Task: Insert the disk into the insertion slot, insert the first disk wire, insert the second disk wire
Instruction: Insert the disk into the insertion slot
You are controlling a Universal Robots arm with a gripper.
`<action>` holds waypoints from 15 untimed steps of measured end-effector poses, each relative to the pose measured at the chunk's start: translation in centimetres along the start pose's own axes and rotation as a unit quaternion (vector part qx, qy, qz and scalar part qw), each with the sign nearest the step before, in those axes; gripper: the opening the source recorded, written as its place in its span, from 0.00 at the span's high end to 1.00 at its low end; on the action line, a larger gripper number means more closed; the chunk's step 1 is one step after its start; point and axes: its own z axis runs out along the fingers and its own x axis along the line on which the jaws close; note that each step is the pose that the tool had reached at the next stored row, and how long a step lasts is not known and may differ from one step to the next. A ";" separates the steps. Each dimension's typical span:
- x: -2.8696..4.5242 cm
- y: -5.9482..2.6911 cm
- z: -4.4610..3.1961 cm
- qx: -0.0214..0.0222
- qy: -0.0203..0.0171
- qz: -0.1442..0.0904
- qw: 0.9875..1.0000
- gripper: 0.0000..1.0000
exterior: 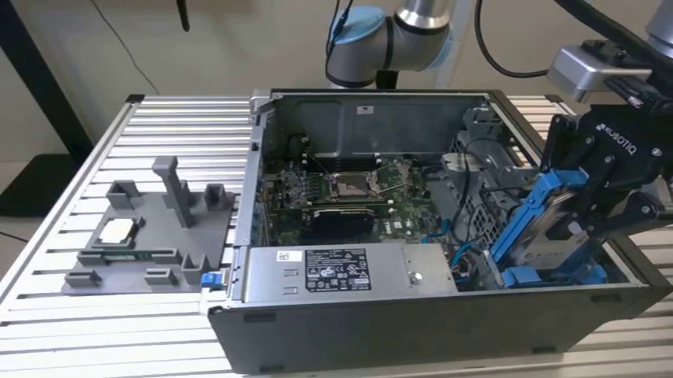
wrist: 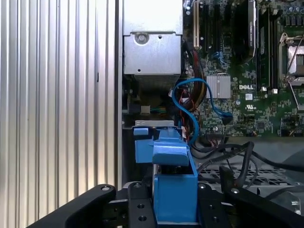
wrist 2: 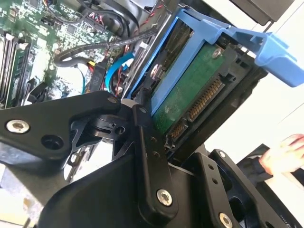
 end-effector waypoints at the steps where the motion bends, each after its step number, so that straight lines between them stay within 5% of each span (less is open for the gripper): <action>1: 0.00 0.00 0.02 0.000 0.000 0.000 1.000 0.67; 8: 0.00 -0.01 0.04 0.000 0.000 0.000 1.000 0.67; 15: 0.01 0.05 -0.57 0.000 0.001 0.000 1.000 0.53</action>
